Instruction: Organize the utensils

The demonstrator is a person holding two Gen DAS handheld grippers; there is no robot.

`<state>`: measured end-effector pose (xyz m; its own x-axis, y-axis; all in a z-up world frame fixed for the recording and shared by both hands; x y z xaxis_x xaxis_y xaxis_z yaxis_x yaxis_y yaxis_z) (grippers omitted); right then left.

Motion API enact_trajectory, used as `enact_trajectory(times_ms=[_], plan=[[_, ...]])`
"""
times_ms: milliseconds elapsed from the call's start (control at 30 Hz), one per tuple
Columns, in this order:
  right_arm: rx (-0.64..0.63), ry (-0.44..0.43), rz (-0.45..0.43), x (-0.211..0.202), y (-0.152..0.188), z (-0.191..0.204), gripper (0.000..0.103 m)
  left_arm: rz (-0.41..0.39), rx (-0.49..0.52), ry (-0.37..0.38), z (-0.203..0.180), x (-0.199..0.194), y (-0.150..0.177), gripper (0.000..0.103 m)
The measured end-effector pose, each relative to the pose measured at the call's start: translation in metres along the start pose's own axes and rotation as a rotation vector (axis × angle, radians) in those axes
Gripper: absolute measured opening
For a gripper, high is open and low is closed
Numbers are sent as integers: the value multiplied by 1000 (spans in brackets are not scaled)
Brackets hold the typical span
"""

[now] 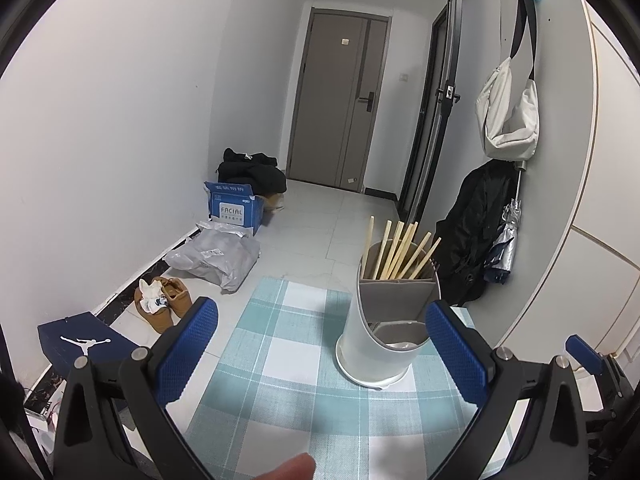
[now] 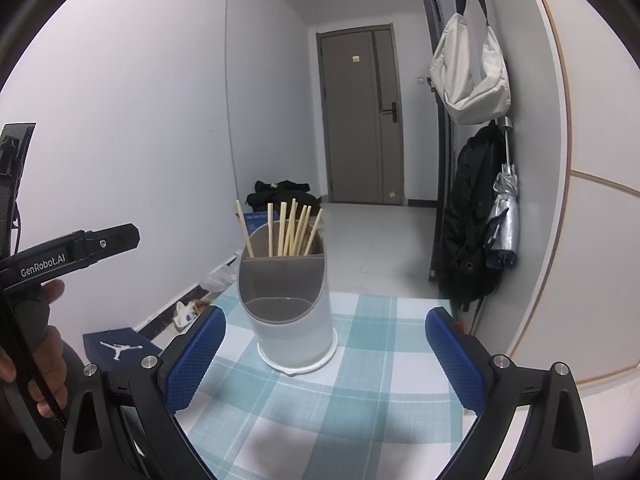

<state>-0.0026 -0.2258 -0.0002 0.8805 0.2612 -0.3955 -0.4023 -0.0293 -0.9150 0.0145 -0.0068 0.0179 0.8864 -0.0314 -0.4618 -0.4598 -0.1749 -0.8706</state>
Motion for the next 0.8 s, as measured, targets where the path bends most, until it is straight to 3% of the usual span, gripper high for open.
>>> enact_trajectory(times_ms=[800], plan=[[3,2,3,-1,0,0,101,11,3,-28,1,3,1,102]])
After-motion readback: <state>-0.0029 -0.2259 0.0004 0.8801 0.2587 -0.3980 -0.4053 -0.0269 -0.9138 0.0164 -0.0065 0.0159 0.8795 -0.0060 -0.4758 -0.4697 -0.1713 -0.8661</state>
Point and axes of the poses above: each gripper's, at about its wrist camera, not at the fingertips, and x roughly the way its jaws point, z to its left, y to its underside, the point moved 1 cm from there along x, roughly the way its jaws point, and after that the axes turned 1 degree about z, right-handed, at the moved point
